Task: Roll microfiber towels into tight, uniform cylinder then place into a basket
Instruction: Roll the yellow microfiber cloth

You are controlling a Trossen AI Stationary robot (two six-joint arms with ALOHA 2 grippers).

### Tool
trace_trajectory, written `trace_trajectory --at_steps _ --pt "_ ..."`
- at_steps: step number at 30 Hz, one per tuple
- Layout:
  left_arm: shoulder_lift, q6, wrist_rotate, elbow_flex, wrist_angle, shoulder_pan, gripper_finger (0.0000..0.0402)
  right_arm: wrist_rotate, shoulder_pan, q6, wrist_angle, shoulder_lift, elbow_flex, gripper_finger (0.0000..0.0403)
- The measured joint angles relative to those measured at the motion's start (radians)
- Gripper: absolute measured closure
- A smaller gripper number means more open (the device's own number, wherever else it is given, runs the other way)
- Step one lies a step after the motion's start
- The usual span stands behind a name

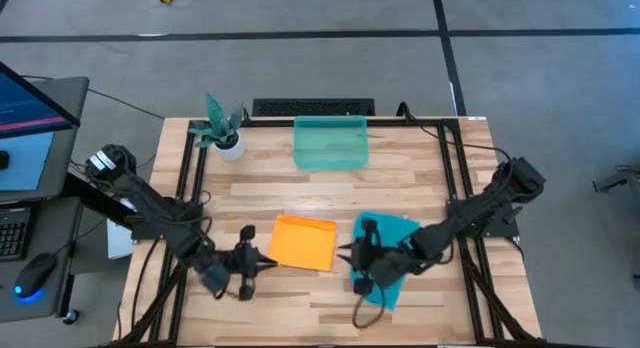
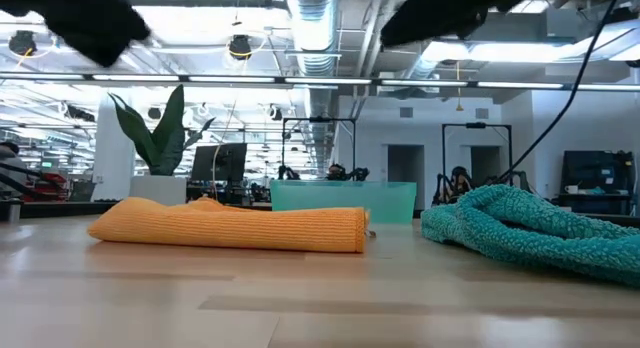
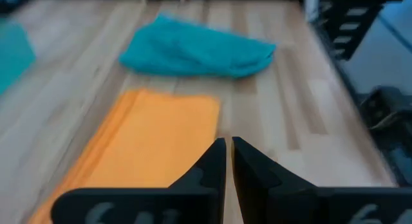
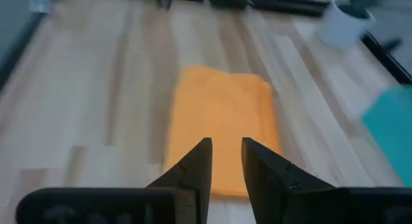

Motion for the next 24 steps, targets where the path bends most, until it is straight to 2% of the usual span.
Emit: trace_trajectory --at_steps 6,11,16,24 --pt "0.014 0.143 -0.16 0.072 -0.01 -0.115 0.04 0.01 0.064 -0.121 0.084 0.012 0.001 0.0296" --pt "0.037 0.247 -0.24 0.139 -0.065 -0.162 0.04 0.099 0.087 -0.199 0.146 0.012 0.001 0.0296" --pt "0.072 0.307 -0.358 0.179 -0.178 -0.171 0.04 0.145 0.093 -0.223 0.136 0.012 0.001 0.0296" --pt "0.077 0.35 -0.398 0.184 -0.283 -0.138 0.04 0.337 0.069 -0.387 0.131 0.012 0.001 0.0296"
